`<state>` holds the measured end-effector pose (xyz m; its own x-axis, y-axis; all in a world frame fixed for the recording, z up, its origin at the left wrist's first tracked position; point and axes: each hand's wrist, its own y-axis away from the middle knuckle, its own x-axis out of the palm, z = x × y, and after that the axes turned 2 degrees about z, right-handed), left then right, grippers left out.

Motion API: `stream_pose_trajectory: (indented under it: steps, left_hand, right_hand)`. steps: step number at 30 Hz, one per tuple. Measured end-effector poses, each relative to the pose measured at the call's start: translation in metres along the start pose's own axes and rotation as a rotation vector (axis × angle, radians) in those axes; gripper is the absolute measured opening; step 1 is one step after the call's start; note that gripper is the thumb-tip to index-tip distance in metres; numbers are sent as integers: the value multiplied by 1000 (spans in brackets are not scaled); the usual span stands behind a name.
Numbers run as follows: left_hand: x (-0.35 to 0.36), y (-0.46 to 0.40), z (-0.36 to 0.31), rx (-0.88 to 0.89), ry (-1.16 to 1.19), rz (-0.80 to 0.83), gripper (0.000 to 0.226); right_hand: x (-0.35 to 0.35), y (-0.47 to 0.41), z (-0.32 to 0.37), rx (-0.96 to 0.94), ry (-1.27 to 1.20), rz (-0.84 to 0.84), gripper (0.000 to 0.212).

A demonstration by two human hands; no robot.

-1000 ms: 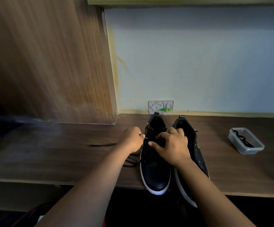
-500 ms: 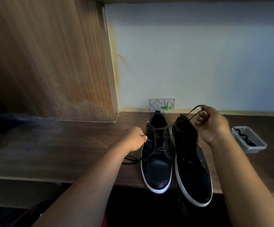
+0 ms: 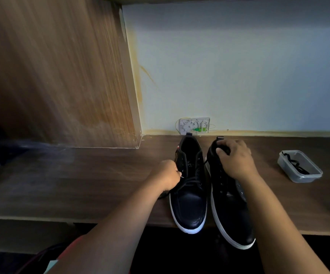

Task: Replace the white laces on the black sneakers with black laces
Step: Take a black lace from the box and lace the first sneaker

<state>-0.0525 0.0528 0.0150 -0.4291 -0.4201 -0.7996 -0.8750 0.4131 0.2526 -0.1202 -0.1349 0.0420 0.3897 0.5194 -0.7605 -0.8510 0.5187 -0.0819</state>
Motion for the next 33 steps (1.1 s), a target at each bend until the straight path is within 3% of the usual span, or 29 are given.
stream_pose_trajectory:
  steps: [4, 10, 15, 18, 24, 33]
  left_hand:
    - [3, 1, 0, -16, -81, -4, 23]
    - [4, 3, -5, -30, -162, -91, 19]
    - [4, 3, -5, -36, -142, -112, 21]
    - [3, 3, -4, -44, -103, -88, 22]
    - [1, 4, -3, -27, -97, -84, 18]
    - [-3, 8, -2, -16, -111, -103, 19]
  right_hand:
    - [12, 9, 5, -127, -106, -26, 19]
    - [33, 28, 22, -247, -61, -8, 15]
    - [44, 36, 26, -252, 350, 91, 26]
    - [51, 40, 30, -213, 431, 215, 29]
    - [52, 39, 30, -89, 230, 375, 32]
    - [57, 37, 28, -19, 132, 396, 29]
